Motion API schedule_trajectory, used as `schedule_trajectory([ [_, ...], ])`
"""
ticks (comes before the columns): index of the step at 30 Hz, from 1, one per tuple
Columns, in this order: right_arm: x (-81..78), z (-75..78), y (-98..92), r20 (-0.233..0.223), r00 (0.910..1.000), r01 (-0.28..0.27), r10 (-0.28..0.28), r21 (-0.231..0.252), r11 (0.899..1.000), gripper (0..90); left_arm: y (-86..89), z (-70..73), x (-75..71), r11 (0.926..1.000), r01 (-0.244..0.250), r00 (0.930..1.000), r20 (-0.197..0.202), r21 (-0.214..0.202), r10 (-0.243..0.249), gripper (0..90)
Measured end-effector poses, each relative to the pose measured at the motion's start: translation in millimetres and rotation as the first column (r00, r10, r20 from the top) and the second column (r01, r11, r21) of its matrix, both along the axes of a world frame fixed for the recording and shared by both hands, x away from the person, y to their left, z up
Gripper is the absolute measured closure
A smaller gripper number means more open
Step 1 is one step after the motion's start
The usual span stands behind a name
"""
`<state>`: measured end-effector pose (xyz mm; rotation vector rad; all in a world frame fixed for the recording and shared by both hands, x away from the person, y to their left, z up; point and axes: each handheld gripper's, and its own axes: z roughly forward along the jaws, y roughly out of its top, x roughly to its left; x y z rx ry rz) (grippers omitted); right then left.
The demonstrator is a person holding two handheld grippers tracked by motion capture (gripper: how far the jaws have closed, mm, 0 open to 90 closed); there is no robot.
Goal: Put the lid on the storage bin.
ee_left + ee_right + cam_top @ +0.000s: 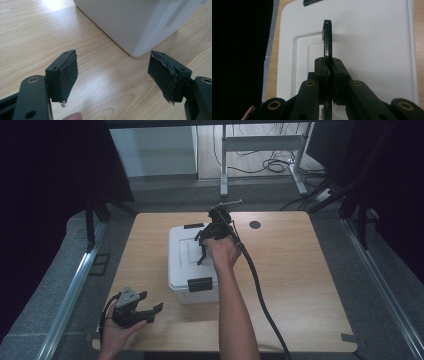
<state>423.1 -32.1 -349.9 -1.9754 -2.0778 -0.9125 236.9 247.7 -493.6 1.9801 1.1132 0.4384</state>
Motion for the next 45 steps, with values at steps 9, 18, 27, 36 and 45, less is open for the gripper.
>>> schedule_trajectory([
  [9, -0.2, -1.1, -1.9, 0.003, 0.9998, 0.022, -0.022, 0.012, 1.0, 85.0, 0.3, 0.3, -0.1, 1.0, 0.002, 1.0, 0.002, 0.0, -0.002, 24.1],
  [18, -0.7, -8.7, -7.2, -0.004, 0.9991, 0.043, -0.043, 0.018, 0.999, 85.0, 0.6, 0.7, -0.3, 1.0, 0.001, 1.0, 0.002, -0.001, -0.001, 24.1],
  [27, -1.5, -3.8, -5.2, 0.004, 0.9999, 0.017, -0.017, 0.013, 1.0, 84.4, -0.4, -0.1, 0.2, 1.0, 0.001, 1.0, -0.001, 0.0, -0.001, 24.1],
  [36, -3.2, -2.8, -0.9, 0.007, 0.9997, 0.023, -0.023, -0.001, 1.0, 83.8, -0.2, -0.5, 0.6, 1.0, 0.002, 1.0, -0.002, 0.001, -0.002, 24.1],
  [45, -3.5, -4.5, -1.7, 0.015, 0.9995, 0.029, -0.029, 0.002, 1.0, 83.6, -0.6, -0.7, 0.7, 1.0, 0.003, 1.0, -0.002, 0.002, -0.003, 24.1],
])
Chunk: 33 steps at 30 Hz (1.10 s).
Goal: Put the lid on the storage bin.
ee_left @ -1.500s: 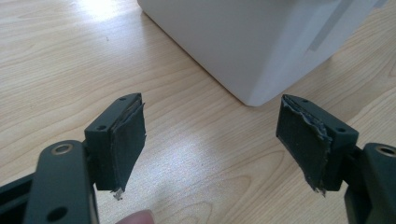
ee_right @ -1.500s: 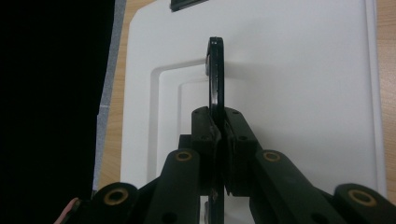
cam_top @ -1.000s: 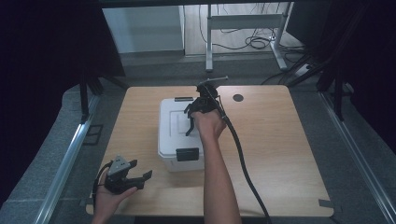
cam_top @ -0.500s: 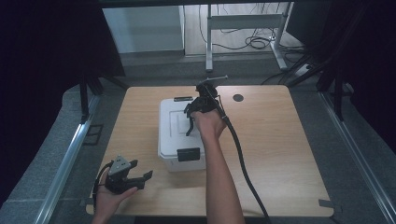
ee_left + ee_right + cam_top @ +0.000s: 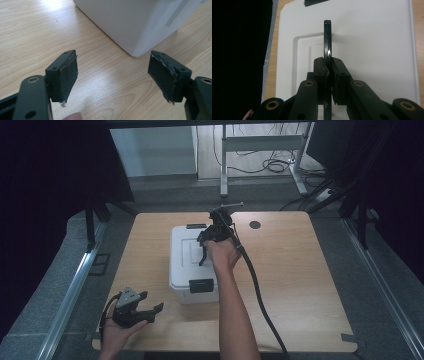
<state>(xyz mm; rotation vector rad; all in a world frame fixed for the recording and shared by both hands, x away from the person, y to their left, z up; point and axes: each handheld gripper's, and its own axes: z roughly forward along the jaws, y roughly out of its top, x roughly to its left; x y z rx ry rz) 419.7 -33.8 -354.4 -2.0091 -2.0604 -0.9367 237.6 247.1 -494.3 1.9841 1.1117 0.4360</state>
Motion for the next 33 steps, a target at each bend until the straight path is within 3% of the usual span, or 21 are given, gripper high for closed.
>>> schedule_trajectory([
  [14, -1.6, 4.4, 2.8, -0.006, 1.0, -0.007, 0.007, -0.016, 1.0, 83.5, 0.9, 0.5, 0.1, 1.0, 0.001, 1.0, 0.0, -0.001, -0.001, 24.1],
  [24, -4.1, 19.6, 4.9, 0.003, 1.0, 0.007, -0.006, -0.029, 1.0, 83.5, 0.0, 0.1, 0.4, 1.0, 0.002, 1.0, -0.001, 0.0, -0.002, 24.1],
  [33, -2.7, 5.8, 12.8, -0.011, 0.9999, 0.01, -0.01, -0.024, 1.0, 83.7, 0.3, -0.5, 0.9, 1.0, 0.003, 1.0, -0.002, 0.003, -0.003, 24.1],
])
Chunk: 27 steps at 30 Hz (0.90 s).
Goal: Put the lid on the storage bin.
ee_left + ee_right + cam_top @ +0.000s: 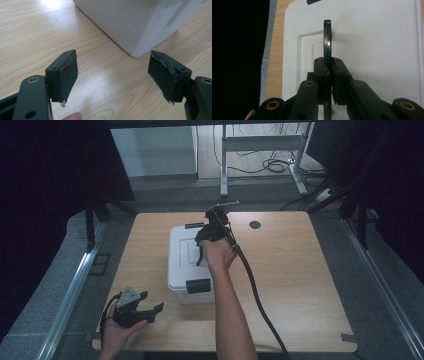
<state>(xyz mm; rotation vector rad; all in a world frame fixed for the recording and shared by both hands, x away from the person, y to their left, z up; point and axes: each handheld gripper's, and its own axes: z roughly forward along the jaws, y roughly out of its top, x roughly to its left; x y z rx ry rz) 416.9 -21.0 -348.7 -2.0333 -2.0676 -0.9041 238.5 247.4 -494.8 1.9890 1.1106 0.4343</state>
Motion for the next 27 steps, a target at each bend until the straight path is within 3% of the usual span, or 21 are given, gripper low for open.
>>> schedule_trajectory([
  [6, 1.0, -6.2, -4.1, -0.004, 1.0, 0.009, -0.009, -0.008, 1.0, 84.0, 0.4, 0.1, -0.2, 1.0, -0.005, 1.0, 0.002, -0.006, 0.005, 24.1],
  [10, 1.6, -13.0, -10.1, -0.005, 0.9999, 0.011, -0.011, 0.02, 1.0, 82.4, -0.4, -0.3, -0.2, 1.0, -0.003, 1.0, 0.001, -0.002, 0.003, 24.1],
  [17, 1.9, -3.4, -18.7, 0.034, 0.9993, -0.014, 0.013, 0.028, 1.0, 70.2, -1.0, -0.5, 0.0, 1.0, -0.002, 1.0, 0.001, 0.004, 0.002, 24.1],
  [27, -0.7, 10.4, -61.3, 0.13, 0.9907, -0.044, 0.041, 0.017, 0.999, 59.0, -2.7, -1.4, -0.1, 0.9999, -0.001, 1.0, -0.001, 0.015, 0.001, 24.1],
])
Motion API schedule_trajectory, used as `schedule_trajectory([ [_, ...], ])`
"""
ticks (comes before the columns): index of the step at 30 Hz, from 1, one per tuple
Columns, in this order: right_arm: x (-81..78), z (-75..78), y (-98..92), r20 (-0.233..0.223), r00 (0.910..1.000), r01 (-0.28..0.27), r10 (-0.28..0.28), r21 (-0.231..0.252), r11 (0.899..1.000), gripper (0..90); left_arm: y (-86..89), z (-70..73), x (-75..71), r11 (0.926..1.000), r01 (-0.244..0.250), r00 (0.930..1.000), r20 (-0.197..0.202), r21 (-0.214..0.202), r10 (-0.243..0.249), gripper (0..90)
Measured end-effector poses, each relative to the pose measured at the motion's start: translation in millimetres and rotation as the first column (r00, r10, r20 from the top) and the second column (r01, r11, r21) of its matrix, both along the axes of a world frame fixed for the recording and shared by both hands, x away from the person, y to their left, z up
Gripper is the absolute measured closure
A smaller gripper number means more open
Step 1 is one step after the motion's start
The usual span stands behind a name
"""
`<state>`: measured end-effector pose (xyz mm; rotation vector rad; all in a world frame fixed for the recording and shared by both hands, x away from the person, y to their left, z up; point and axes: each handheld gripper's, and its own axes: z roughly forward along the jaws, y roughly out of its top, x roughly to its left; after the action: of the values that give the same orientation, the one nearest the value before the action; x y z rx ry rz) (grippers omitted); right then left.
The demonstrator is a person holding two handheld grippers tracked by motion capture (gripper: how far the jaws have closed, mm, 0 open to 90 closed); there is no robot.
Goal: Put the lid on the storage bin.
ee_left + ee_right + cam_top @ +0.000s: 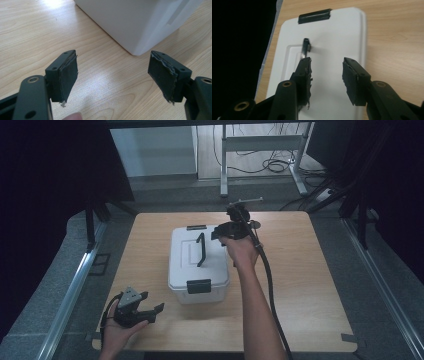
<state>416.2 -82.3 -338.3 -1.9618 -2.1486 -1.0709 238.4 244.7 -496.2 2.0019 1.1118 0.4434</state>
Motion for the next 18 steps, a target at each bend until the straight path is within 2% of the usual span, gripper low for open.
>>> schedule_trajectory([
  [7, -5.2, -4.4, -44.1, 0.069, 0.9976, 0.012, -0.012, -0.001, 1.0, 54.8, -0.7, -1.6, 0.3, 1.0, -0.007, 1.0, -0.002, 0.005, 0.007, 24.0],
  [12, -9.5, -14.2, -74.4, 0.126, 0.9918, 0.021, -0.019, -0.012, 1.0, 50.9, -0.8, -2.7, 0.7, 0.9999, -0.008, 0.9999, -0.007, 0.01, 0.008, 24.1],
  [18, -16.0, -31.5, -99.0, 0.182, 0.9833, -0.008, 0.01, -0.012, 1.0, 48.2, -0.7, -4.0, 1.1, 0.9999, -0.01, 0.9999, -0.011, 0.014, 0.01, 24.1],
])
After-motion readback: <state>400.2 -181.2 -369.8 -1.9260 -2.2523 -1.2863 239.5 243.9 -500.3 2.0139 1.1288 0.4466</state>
